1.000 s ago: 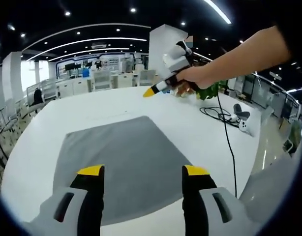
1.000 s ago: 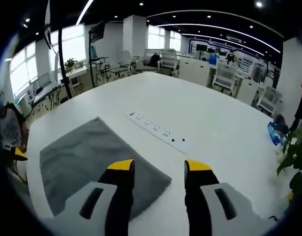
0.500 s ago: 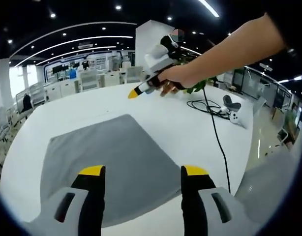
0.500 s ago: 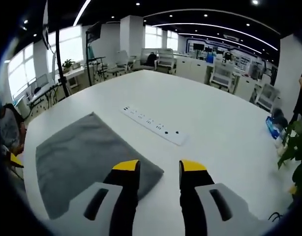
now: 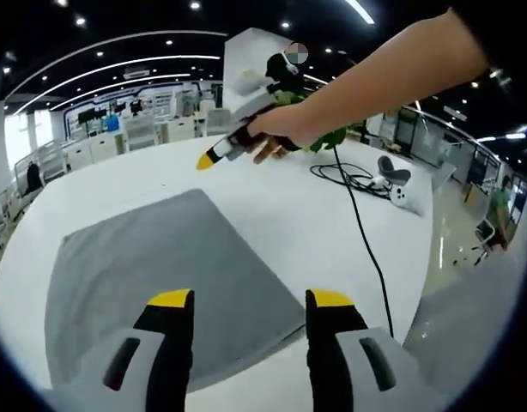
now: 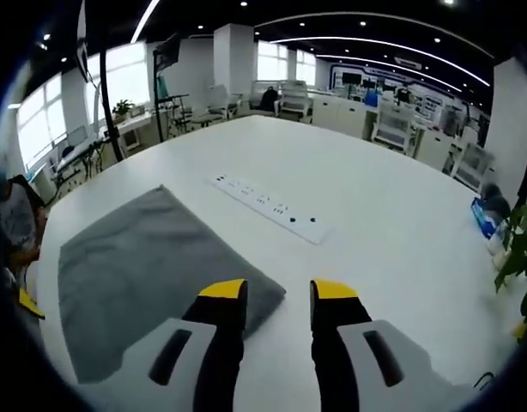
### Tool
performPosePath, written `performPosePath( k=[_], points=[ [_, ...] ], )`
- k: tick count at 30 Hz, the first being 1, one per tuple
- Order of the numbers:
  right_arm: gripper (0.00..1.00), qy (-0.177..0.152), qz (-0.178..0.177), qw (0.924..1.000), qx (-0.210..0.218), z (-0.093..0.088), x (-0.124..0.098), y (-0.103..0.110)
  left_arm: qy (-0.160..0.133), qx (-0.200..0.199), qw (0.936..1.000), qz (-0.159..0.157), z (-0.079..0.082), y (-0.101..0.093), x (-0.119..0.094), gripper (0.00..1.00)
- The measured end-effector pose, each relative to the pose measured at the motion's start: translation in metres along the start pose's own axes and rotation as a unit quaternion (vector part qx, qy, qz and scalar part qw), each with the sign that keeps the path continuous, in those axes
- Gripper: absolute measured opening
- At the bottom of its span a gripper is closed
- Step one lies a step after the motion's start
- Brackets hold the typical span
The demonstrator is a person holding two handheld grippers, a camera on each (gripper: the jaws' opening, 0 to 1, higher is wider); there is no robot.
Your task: Fold the towel on the table until its edges align and the towel forms a compact rectangular stack.
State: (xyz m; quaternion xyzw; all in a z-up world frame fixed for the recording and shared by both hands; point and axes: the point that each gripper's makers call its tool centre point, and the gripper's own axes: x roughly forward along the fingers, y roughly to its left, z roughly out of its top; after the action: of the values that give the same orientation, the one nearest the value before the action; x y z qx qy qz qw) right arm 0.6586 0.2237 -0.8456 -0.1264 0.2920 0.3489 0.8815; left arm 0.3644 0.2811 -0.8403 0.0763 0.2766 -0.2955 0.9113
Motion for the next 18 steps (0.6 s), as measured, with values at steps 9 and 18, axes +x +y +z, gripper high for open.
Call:
performPosePath(
  k=[9, 18],
  points=[
    [0.29, 0.01, 0.008, 0.9999, 0.003, -0.016, 0.009, 0.001, 0.023, 0.028, 0.9991, -0.024, -0.011, -0.022, 0.015, 0.49],
    [0.29, 0.019, 0.013, 0.9997, 0.011, -0.029, 0.02, 0.001, 0.041, 0.041, 0.9973, -0.045, -0.023, -0.034, 0.03, 0.47]
  ],
)
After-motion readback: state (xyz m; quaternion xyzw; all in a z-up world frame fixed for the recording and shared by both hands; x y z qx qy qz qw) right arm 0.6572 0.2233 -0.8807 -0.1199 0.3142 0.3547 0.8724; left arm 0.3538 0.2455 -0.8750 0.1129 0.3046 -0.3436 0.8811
